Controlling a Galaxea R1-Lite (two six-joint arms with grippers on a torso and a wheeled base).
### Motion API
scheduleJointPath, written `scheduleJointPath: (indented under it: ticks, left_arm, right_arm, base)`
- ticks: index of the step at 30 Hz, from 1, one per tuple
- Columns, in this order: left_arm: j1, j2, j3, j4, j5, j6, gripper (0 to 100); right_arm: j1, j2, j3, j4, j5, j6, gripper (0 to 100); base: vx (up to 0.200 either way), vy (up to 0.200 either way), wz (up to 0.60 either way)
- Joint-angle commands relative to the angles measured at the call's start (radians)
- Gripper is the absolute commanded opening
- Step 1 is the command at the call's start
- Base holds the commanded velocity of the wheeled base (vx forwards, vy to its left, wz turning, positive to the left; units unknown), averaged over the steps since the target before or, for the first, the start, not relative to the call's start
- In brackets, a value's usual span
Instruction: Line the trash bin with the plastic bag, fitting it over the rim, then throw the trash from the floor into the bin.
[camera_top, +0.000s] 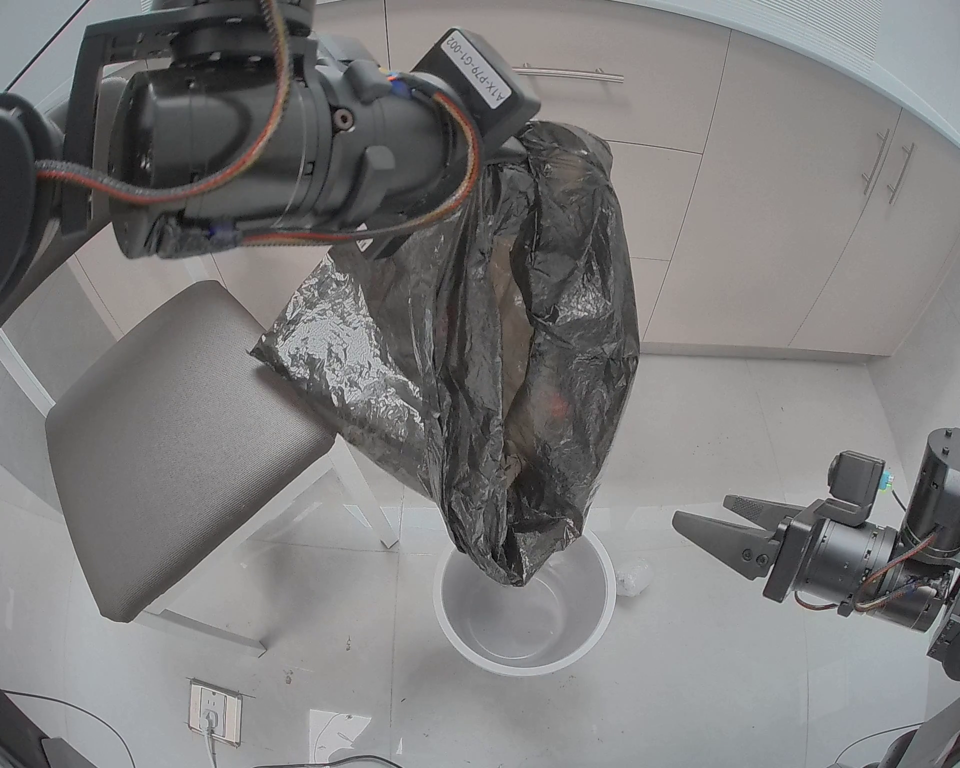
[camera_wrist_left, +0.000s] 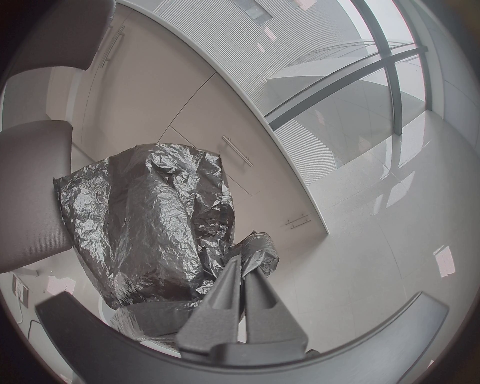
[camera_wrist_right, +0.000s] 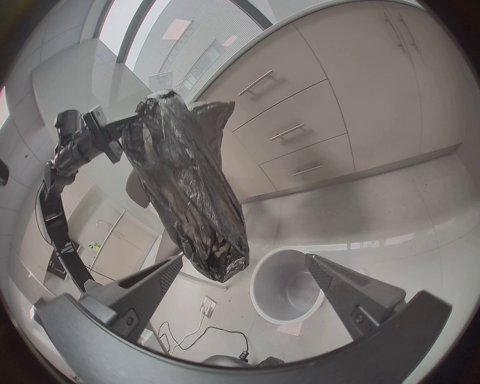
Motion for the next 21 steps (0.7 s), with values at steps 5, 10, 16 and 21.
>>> scheduleJointPath:
  ticks: [5, 10, 16, 21]
  left_arm:
    - [-0.080, 0.016, -0.042, 0.002, -0.002, -0.015, 0]
    - [-0.094, 0.040, -0.045, 0.000, -0.012, -0.021, 0]
    - [-0.108, 0.032, -0.042, 0.003, -0.016, -0.024, 0]
    - [-0.128, 0.031, -0.037, 0.005, -0.016, -0.044, 0]
  right_arm:
    - [0.032, 0.224, 0.033, -0.159, 0.002, -0.017, 100]
    - [0.045, 0.309, 0.039, -0.232, 0.000, -0.032, 100]
    - [0.051, 0.362, 0.061, -0.340, 0.000, -0.018, 100]
    - [0.057, 0.430, 0.079, -0.444, -0.007, -0.017, 100]
  base:
    - [0.000, 0.000, 0.00]
    - [0.000, 0.000, 0.00]
    - [0.000, 0.000, 0.00]
    - [0.000, 0.000, 0.00]
